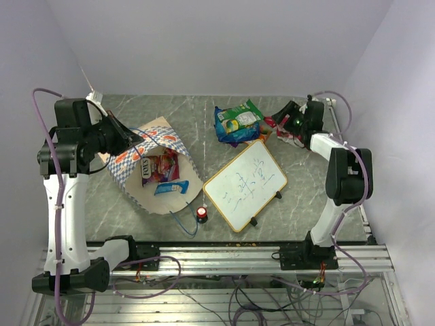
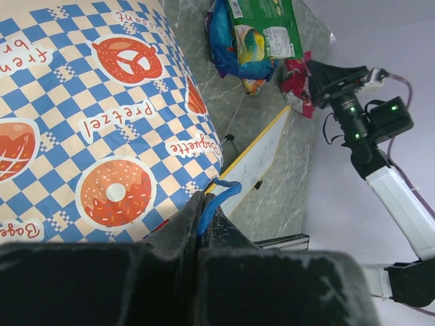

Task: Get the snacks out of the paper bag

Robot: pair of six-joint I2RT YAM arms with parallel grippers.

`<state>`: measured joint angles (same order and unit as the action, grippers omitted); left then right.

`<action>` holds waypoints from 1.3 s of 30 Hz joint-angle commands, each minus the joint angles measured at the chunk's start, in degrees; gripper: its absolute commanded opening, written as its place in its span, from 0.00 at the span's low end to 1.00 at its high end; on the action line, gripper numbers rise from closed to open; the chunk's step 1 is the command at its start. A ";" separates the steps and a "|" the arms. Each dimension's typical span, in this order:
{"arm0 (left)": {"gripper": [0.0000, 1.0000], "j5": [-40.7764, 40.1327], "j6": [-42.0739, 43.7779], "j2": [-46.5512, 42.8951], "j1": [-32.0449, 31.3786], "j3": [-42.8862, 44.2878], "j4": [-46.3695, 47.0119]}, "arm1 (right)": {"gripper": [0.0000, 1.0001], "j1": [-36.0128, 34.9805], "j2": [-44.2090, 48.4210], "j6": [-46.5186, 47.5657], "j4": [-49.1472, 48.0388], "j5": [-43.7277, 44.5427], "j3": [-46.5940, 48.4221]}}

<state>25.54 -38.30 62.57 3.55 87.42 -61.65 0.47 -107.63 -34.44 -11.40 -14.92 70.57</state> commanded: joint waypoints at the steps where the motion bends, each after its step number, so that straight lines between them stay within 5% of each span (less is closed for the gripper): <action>1: 0.07 -0.89 1.17 -0.69 -0.20 0.30 -0.28 | 0.75 0.35 -2.00 -5.98 -9.37 -4.41 -5.02; 8: 0.07 0.96 -0.12 -1.14 -0.18 -2.70 1.89 | 0.75 0.80 0.59 1.09 -0.87 -2.82 -2.86; 14: 0.07 1.58 0.51 -0.63 -0.21 -2.51 2.06 | 0.78 0.77 12.99 8.81 9.97 6.32 -2.54; 19: 0.07 2.05 1.47 -0.52 -0.21 -2.23 1.63 | 0.78 -2.33 22.58 13.40 12.16 4.93 -4.15; 31: 0.07 2.38 0.77 -0.15 -0.18 -2.23 1.30 | 0.74 -42.47 37.40 38.36 2.59 -1.16 -11.78; 39: 0.07 0.86 -0.22 -0.85 -0.19 -3.20 1.69 | 0.74 -66.26 25.23 63.83 9.43 5.92 -7.34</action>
<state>27.07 -37.95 62.61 3.55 84.84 -61.12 -58.22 -75.66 12.78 -5.76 -13.91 59.94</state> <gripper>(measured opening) 0.073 0.737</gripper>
